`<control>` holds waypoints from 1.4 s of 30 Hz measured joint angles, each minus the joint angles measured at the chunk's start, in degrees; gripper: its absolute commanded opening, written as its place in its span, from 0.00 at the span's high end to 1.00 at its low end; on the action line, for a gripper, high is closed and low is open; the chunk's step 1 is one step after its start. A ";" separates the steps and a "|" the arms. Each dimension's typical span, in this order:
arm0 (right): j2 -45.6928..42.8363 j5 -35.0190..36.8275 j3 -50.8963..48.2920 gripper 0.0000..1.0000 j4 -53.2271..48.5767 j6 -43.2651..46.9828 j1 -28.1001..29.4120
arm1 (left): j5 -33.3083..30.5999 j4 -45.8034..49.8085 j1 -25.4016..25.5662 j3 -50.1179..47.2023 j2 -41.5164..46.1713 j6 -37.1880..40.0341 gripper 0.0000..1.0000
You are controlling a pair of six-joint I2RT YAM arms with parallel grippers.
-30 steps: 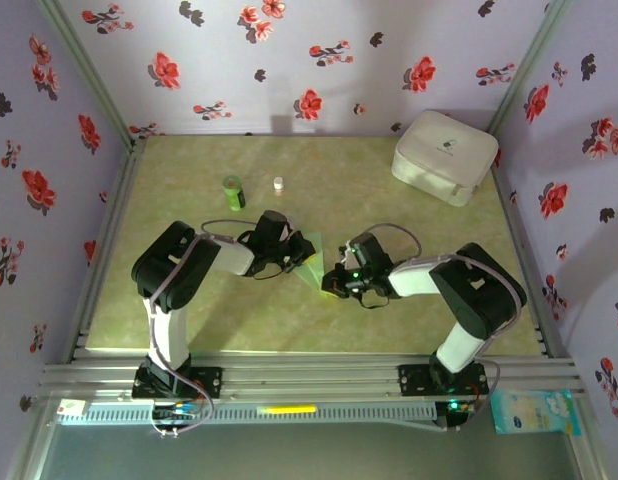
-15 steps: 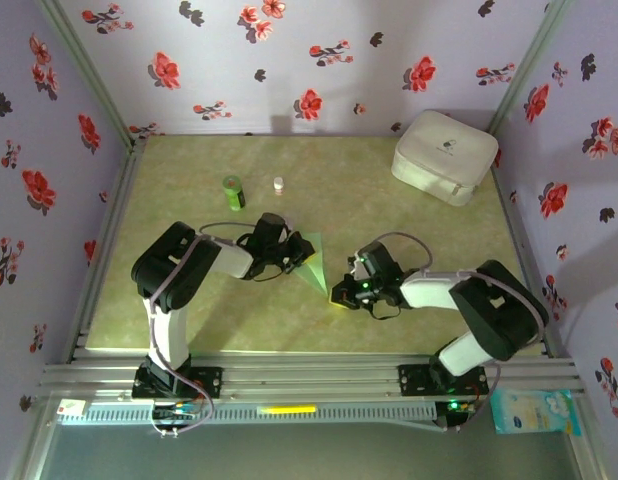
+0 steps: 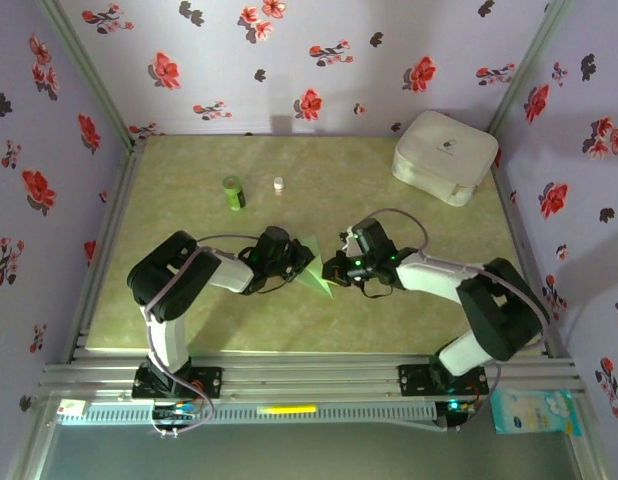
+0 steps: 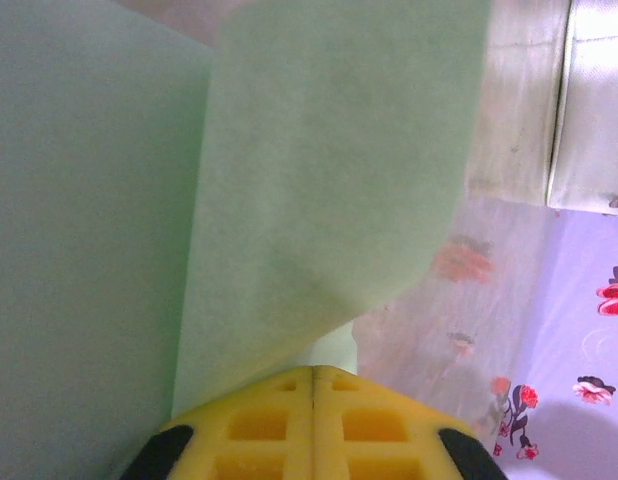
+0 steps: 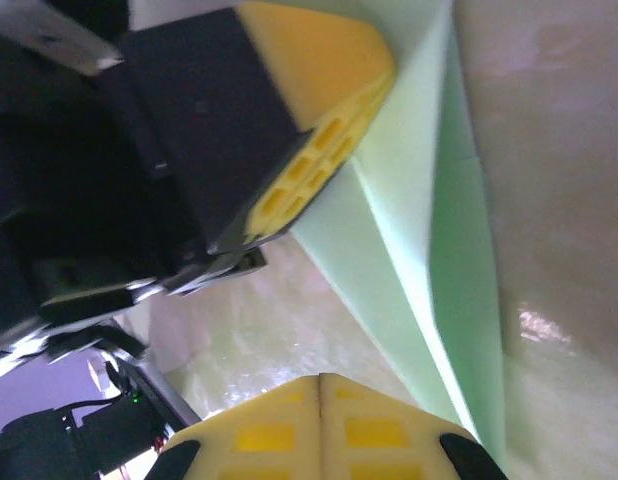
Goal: Fold a paper plane with a square sheet of paper (pick it up from the middle)
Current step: Fourth fold the wing at the center of the table.
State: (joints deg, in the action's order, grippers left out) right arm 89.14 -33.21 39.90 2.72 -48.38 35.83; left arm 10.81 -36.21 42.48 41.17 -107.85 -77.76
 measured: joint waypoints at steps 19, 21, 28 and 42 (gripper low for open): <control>10.71 1.42 3.80 0.96 4.33 -2.93 0.22 | -0.37 -0.35 0.11 -0.20 0.00 -0.31 0.96; 10.80 1.51 2.10 0.96 5.31 -3.21 0.22 | -0.28 0.15 0.09 -0.20 0.22 -0.02 0.95; 10.29 1.01 -2.51 0.96 13.57 -4.66 0.22 | 1.25 4.24 -0.96 0.57 1.49 2.49 0.91; 10.23 0.59 -4.02 0.99 16.98 -6.32 0.09 | 7.37 13.68 -1.42 2.73 5.88 10.32 0.93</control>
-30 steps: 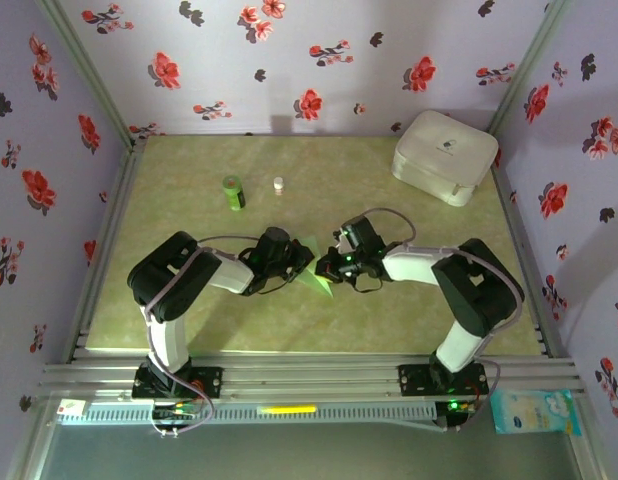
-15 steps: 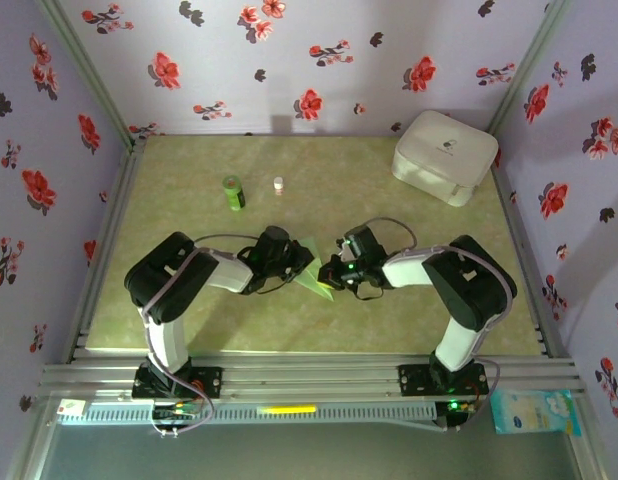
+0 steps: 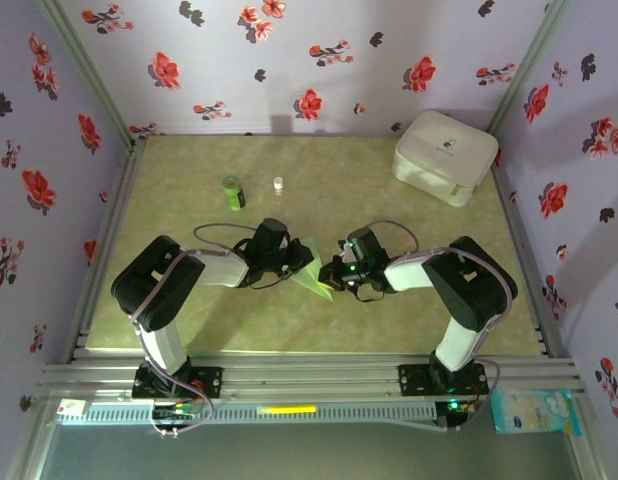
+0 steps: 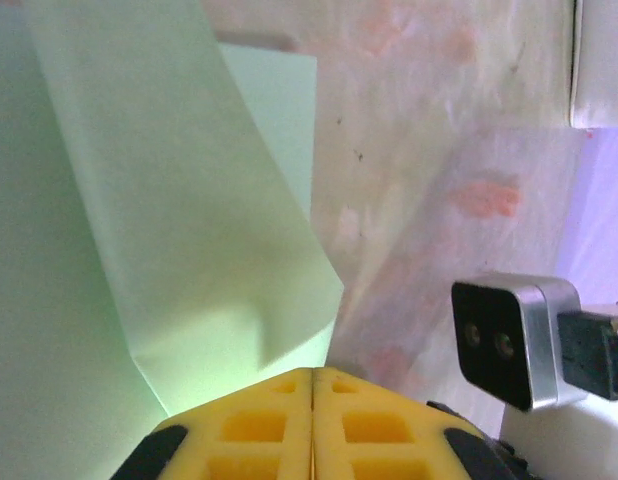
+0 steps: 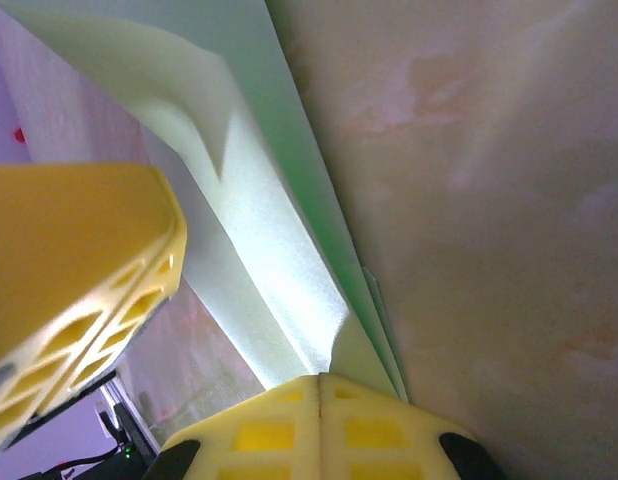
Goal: Fold a paper plane with a square sheet of paper (pick it up from the middle)
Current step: Fourth fold the wing at the center of the table.
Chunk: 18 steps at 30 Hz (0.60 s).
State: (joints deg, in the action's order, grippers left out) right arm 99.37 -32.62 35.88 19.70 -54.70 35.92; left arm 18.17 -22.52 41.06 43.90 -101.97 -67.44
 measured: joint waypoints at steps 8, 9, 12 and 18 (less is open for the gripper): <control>0.00 0.00 0.00 1.00 0.00 -0.02 -0.04 | 1.62 3.23 1.81 0.15 -0.28 0.59 0.92; 0.00 0.00 0.00 1.00 0.00 -0.02 -0.04 | 1.75 3.39 1.86 0.28 -0.50 0.59 0.92; 0.00 0.00 0.00 1.00 0.00 -0.02 -0.04 | 1.99 3.67 1.88 0.66 -1.11 0.61 0.92; 0.00 -0.02 -0.07 1.00 0.02 0.00 -0.04 | 1.75 5.14 1.86 0.85 -1.49 0.76 0.94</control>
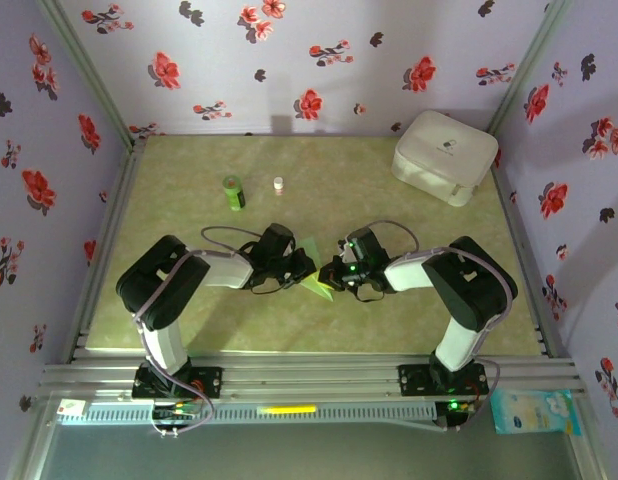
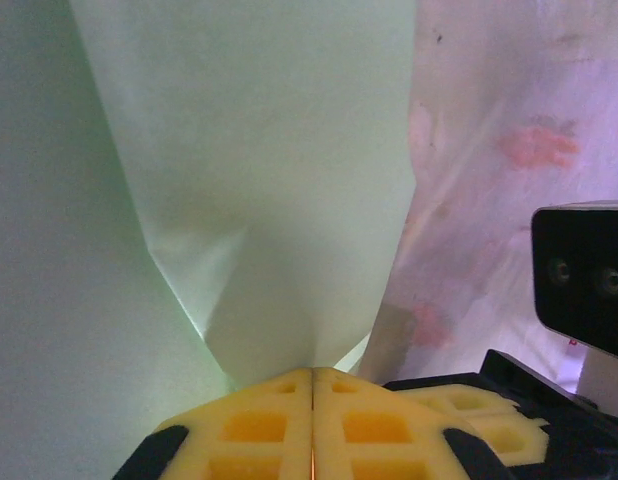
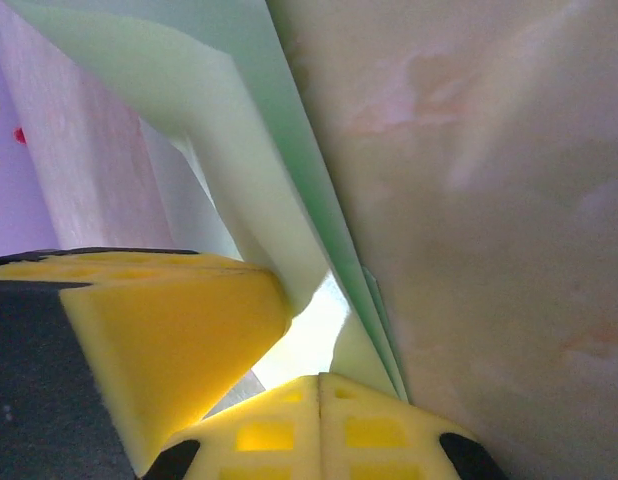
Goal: Fold a paper plane with a square sheet of paper (pick it up from the middle)
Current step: Fourth fold the wing at the center of the table.
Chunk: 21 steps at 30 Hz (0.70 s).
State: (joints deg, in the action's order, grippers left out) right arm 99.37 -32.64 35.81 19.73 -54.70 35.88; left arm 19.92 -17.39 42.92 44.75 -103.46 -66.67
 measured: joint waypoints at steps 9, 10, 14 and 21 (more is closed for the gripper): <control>0.00 0.00 0.00 1.00 -0.20 0.52 0.00 | 0.02 2.12 -1.77 0.63 -0.33 0.04 0.94; 0.00 -0.02 0.00 1.00 -0.20 0.63 0.00 | 0.20 2.25 -2.12 0.63 -0.33 0.04 0.94; 0.00 -0.02 -0.11 1.00 -0.09 0.66 0.00 | 0.72 3.50 -3.52 1.22 -0.33 0.48 0.94; 0.00 -0.20 -0.26 1.00 0.22 0.68 0.00 | -0.39 7.50 -6.51 3.41 -0.33 2.27 0.92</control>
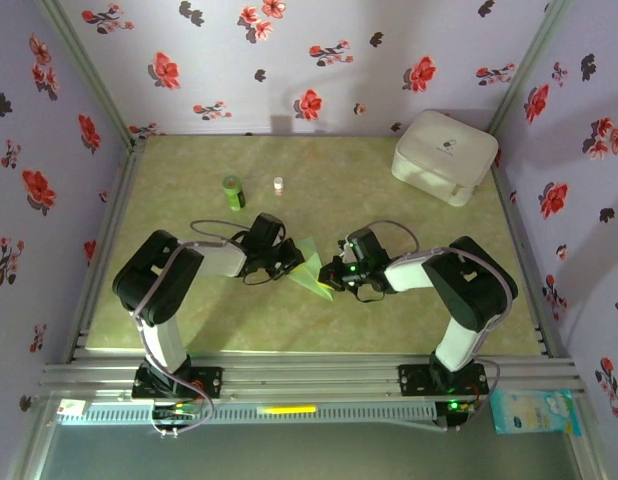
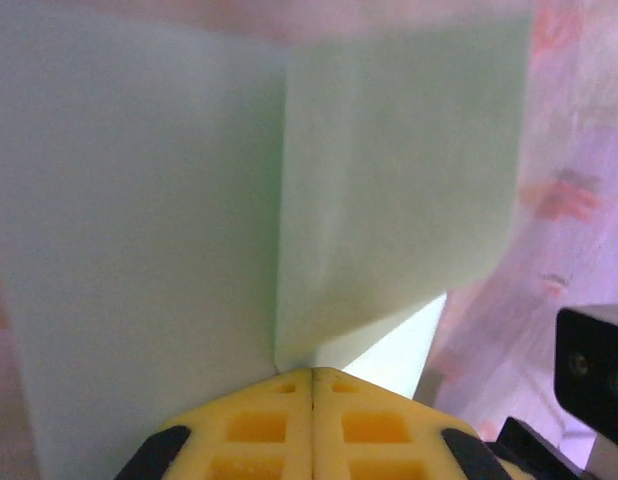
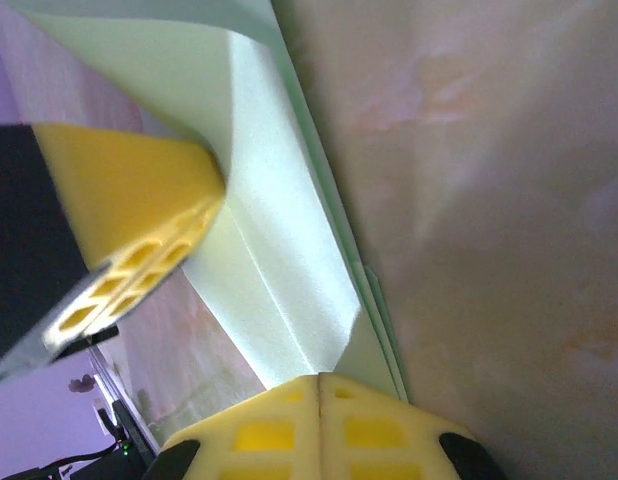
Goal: Fold a paper plane with a square sheet of paper (pick it up from the middle)
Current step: Fourth fold the wing at the center of the table.
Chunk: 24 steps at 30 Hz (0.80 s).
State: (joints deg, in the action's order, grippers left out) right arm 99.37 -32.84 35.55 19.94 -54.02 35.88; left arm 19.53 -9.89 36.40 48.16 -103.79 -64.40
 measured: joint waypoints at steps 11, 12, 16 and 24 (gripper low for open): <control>-0.07 -0.22 0.00 1.00 -0.24 0.02 0.00 | 1.31 5.01 1.42 4.20 5.25 4.72 0.92; -0.09 -0.20 0.00 1.00 -0.24 0.02 0.00 | 1.88 5.01 1.95 4.87 4.85 5.11 0.92; -0.11 -0.20 0.00 1.00 -0.28 0.02 0.00 | 3.45 4.31 3.52 6.91 1.77 6.01 0.92; -0.11 -0.22 -0.04 1.00 -0.28 0.02 0.00 | 3.54 2.82 1.88 6.56 -4.55 6.40 0.92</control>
State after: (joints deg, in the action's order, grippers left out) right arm 99.26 -33.06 35.51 19.66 -54.00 35.88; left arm 23.07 -7.07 38.28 54.72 -108.33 -58.00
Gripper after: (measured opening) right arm 0.046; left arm 0.075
